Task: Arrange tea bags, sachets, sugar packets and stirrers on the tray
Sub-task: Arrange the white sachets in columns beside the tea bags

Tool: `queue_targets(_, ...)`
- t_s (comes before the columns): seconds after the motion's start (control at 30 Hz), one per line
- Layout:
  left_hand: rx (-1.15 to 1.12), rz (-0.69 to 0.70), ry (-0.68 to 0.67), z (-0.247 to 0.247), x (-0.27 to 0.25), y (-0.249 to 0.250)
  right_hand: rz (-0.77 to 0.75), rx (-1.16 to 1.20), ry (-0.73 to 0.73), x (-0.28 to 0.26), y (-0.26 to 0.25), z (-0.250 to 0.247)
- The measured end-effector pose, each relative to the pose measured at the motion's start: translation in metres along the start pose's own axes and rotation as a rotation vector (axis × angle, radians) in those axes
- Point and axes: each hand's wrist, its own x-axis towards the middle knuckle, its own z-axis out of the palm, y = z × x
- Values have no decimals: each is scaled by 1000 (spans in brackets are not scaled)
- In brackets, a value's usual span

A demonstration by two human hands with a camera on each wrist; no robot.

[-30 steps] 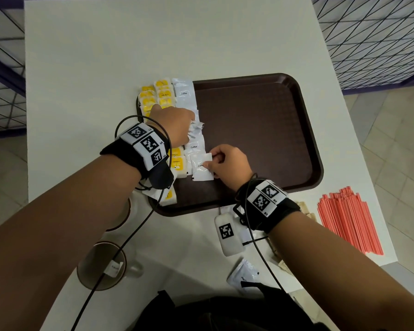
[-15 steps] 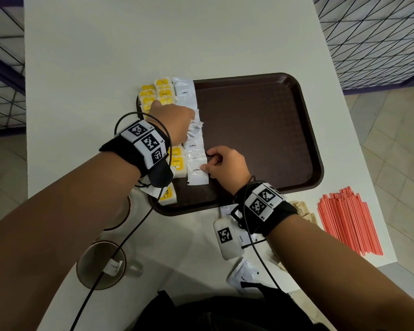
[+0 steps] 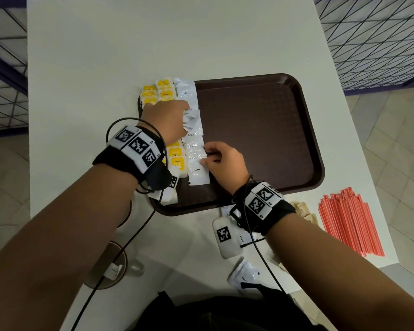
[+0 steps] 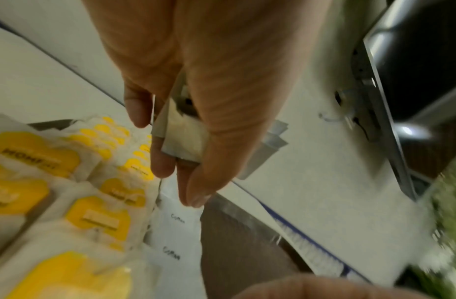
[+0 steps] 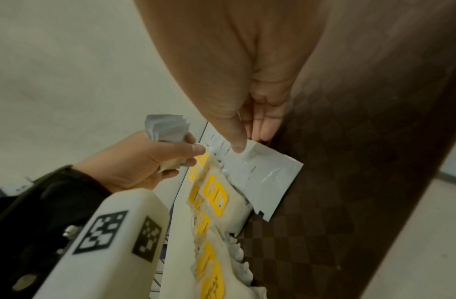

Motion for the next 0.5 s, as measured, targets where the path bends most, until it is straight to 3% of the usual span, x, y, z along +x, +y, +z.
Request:
queue_targets(0.3, -757, -135, 291, 4, -71, 9, -15, 18, 28, 11, -6, -3)
queue_targets(0.5, -932, -250, 170, 30, -110, 23, -58, -31, -50, 25, -8, -2)
